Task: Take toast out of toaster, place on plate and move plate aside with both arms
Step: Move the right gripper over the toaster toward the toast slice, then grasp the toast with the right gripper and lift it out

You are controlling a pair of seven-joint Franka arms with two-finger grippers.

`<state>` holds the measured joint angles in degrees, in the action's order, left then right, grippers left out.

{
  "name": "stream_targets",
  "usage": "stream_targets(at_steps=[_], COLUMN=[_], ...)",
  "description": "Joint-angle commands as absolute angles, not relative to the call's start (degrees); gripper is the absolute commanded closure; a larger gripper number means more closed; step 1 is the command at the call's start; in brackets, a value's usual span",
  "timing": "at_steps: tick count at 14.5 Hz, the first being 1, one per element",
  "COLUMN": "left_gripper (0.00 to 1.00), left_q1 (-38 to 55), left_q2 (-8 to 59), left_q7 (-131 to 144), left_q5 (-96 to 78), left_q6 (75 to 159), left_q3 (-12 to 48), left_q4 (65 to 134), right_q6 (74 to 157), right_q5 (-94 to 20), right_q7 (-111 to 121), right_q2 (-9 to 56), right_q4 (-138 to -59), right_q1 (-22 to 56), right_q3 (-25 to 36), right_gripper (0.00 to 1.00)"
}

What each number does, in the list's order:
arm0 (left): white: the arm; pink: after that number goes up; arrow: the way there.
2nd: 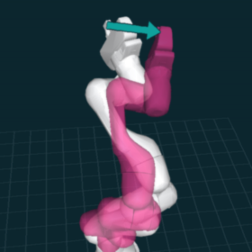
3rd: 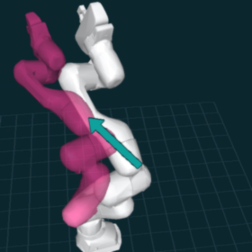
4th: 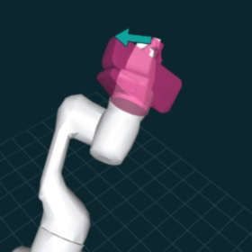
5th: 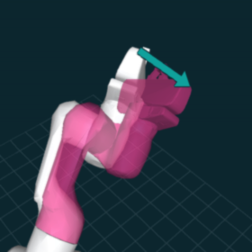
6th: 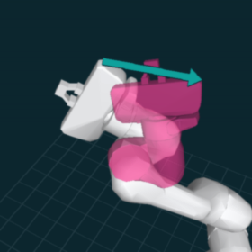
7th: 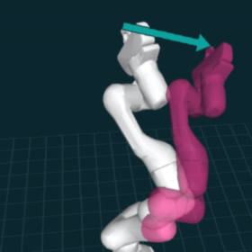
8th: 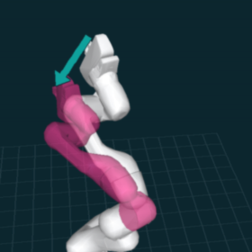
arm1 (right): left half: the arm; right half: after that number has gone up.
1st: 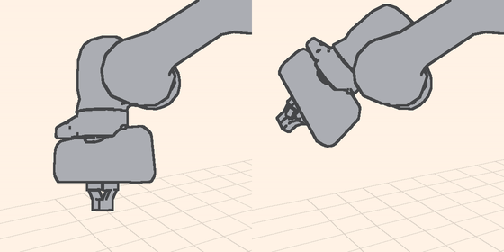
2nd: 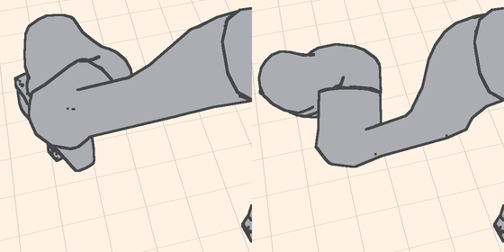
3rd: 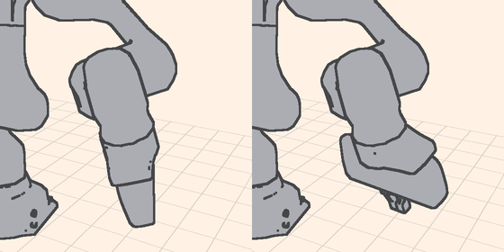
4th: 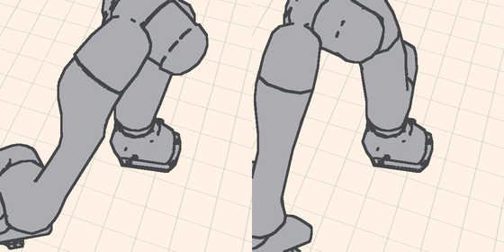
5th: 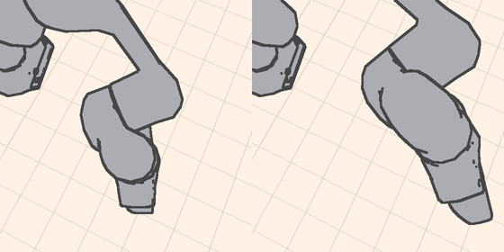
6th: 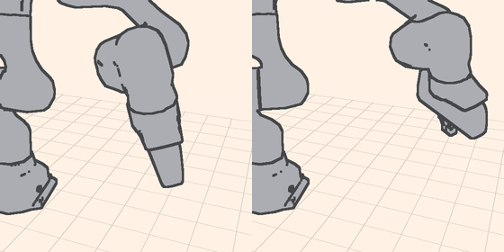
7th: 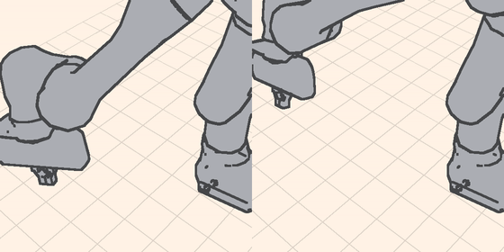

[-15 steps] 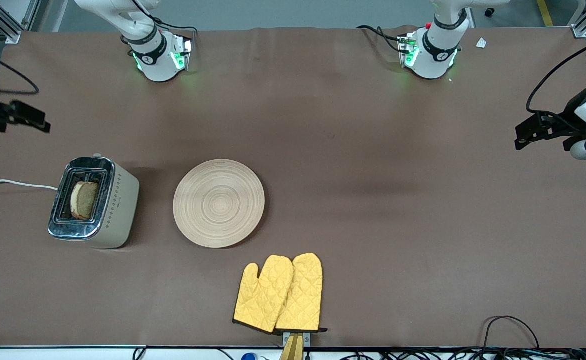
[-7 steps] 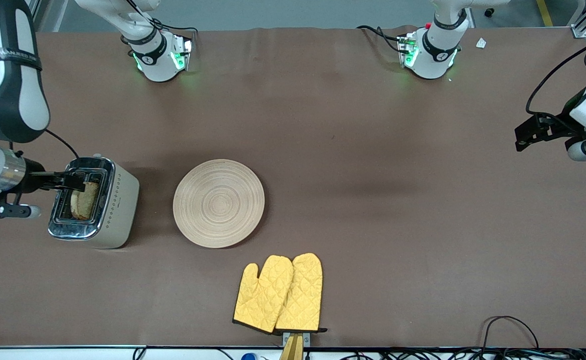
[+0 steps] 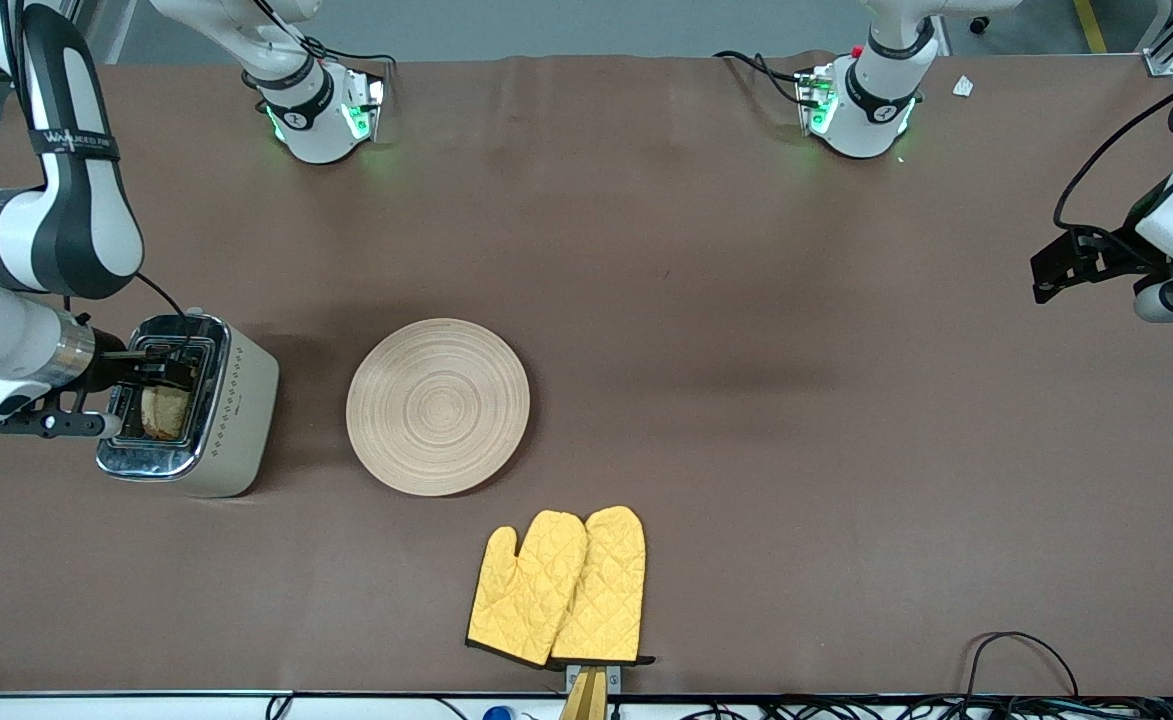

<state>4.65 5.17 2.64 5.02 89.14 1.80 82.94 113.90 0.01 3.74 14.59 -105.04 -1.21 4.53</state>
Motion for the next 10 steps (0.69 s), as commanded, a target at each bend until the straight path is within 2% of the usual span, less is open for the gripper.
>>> stream_targets(at_steps=[1,6,10], left_gripper=[0.0,0.0,0.0], left_q1=[4.4,4.3,4.0], left_q2=[5.4,5.4,5.3], left_q7=[3.2,3.0,3.2], left_q5=[3.6,3.6,3.5], left_q6=[89.5,89.5,89.5], left_q3=[2.0,2.0,1.9], left_q4=[82.6,82.6,82.6], right_q6=[114.7,113.4,100.8], right_q5=[0.6,0.4,-1.1], right_q7=[4.7,9.0,10.1], right_q2=[14.2,15.0,14.4], right_q4=[-106.0,-102.5,-94.6], right_q1=[-2.2,-5.0,-5.3], right_q3=[4.0,3.9,3.6], right_gripper=[0.98,1.0,1.0])
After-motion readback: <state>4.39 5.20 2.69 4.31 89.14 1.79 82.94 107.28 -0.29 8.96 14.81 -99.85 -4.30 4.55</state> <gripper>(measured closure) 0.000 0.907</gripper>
